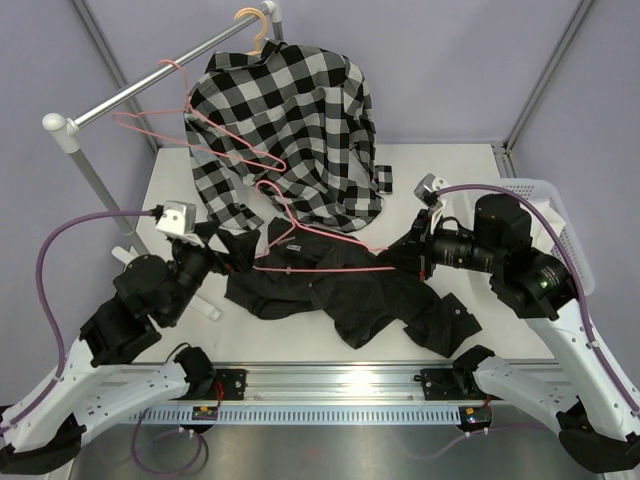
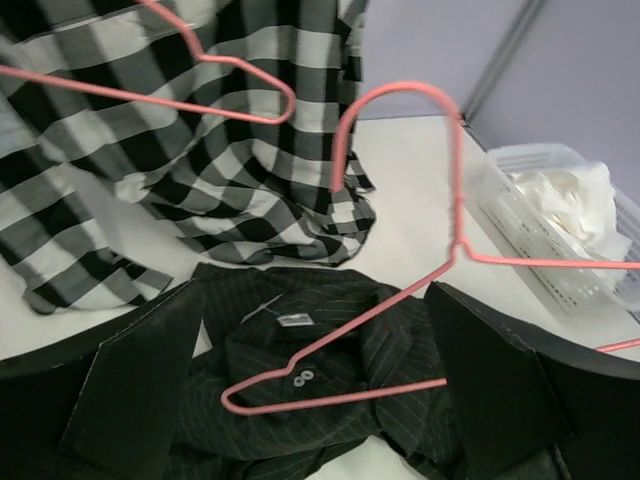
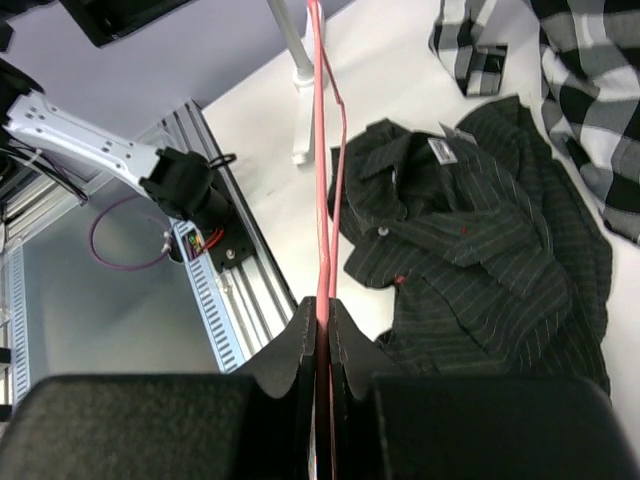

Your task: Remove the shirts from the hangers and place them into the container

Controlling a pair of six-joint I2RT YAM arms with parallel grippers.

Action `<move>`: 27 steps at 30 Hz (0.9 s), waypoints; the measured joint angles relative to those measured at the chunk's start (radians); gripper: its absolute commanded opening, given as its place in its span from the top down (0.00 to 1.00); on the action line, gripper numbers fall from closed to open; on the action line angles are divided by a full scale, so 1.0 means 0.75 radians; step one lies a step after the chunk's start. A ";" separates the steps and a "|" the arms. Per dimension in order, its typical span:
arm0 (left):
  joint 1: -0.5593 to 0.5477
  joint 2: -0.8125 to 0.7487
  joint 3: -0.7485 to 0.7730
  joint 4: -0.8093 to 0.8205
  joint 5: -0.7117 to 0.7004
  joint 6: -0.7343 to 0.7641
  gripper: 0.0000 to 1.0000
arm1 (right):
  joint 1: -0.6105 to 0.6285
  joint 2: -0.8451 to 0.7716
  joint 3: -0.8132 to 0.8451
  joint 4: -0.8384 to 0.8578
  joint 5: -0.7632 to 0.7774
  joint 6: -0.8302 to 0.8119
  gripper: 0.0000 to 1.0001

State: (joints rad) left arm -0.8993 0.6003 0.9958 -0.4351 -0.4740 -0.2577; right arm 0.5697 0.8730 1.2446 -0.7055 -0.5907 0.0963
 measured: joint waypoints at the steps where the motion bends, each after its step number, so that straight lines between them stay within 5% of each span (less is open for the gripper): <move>1: 0.000 -0.036 -0.016 -0.018 -0.024 -0.008 0.01 | 0.000 0.006 0.013 0.015 -0.007 -0.001 1.00; 11: 0.001 -0.355 -0.236 -0.244 -0.187 -0.159 0.01 | 0.000 0.078 0.111 0.232 -0.098 -0.014 1.00; 27: 0.000 -0.406 -0.294 -0.376 -0.133 -0.194 0.01 | 0.100 0.513 0.482 0.554 -0.116 -0.004 1.00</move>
State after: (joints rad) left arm -0.8993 0.2955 0.7750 -0.7170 -0.5739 -0.4034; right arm 0.6449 1.2575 1.6062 -0.2901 -0.6777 0.0937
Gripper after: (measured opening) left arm 0.988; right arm 0.109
